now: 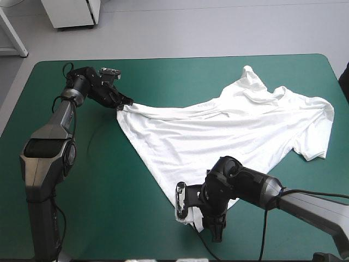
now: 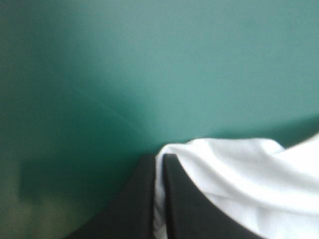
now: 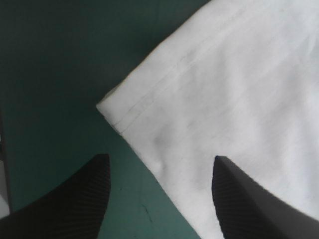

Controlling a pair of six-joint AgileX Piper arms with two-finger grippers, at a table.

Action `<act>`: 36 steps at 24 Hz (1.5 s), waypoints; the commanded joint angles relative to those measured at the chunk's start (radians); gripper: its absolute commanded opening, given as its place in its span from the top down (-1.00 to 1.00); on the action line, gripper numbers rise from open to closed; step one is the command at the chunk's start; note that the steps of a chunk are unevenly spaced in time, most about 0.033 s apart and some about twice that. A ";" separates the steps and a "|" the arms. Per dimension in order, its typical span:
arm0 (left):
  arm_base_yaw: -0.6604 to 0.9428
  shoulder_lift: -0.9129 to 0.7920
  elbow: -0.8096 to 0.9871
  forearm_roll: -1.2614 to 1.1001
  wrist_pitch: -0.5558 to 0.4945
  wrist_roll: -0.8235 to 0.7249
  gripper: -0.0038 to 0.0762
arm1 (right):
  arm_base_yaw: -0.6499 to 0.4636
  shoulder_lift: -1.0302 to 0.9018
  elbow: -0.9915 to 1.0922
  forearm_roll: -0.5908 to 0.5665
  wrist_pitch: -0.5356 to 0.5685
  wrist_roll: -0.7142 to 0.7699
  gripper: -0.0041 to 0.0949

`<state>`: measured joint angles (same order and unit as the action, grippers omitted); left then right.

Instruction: Fold the cloth

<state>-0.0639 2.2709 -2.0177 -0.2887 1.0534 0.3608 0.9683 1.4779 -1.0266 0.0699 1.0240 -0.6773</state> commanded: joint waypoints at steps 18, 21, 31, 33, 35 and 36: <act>-0.007 -0.038 -0.011 -0.030 0.008 0.006 0.93 | 0.088 0.143 -0.009 0.009 -0.143 -0.022 0.13; -0.007 -0.038 -0.011 -0.057 0.013 0.006 0.93 | 0.088 0.190 -0.009 0.007 -0.147 -0.002 0.91; -0.007 -0.327 -0.011 -0.060 0.104 0.004 0.93 | 0.081 0.125 -0.228 -0.250 0.063 0.327 0.95; -0.009 -0.406 -0.011 -0.060 0.113 0.001 0.93 | 0.064 0.102 -0.299 -0.256 0.097 0.373 0.95; -0.009 -0.492 -0.011 -0.060 0.121 -0.003 0.93 | 0.040 0.077 -0.383 -0.256 0.134 0.400 0.95; -0.009 -0.536 -0.011 -0.060 0.125 -0.005 0.93 | 0.031 0.068 -0.416 -0.260 0.146 0.412 0.95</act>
<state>-0.0657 1.9014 -1.9983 -0.3178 1.1869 0.3686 1.0286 1.6224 -1.3284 -0.1573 1.1259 -0.3095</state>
